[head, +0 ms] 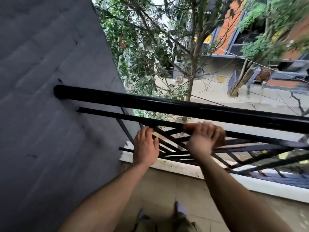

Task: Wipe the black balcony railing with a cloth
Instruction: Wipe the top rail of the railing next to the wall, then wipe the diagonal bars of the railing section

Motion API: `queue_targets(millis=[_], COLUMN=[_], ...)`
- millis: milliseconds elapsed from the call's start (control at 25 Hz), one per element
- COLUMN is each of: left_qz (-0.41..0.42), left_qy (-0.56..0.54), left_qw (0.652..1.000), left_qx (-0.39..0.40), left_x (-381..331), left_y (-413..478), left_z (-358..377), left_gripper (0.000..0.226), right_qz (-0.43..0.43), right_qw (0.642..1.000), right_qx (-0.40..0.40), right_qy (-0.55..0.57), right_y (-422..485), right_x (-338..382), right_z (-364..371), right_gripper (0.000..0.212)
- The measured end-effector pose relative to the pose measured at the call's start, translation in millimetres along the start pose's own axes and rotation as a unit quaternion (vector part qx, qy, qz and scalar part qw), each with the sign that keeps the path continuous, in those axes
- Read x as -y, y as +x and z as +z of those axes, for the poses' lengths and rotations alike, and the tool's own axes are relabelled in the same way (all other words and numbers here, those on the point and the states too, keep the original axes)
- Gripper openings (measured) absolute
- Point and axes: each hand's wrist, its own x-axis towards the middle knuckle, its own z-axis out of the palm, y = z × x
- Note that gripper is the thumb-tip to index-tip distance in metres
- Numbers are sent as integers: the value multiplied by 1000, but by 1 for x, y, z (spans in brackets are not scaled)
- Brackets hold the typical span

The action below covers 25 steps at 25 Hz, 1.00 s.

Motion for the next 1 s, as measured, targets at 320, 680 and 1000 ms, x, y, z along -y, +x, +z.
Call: queue_targets(millis=[320,680,1000], left_qz=[-6,-112,-348], left_qy=[-22,-144,-438], left_qw=[998,982,825], left_qx=[-53,-57,-76], left_x=[130,168,204], left_y=[-3,16,48], left_z=[-36,-20,23], left_gripper=[41,33,22], right_qz=[-179,163,27], right_qw=[981,549,648], right_qx=[21,-85,75], right_qy=[73,816,757], right_y=[-11,-52,-29], right_x=[238,236,304], right_z=[33,44,90], right_gripper=[76,51,70])
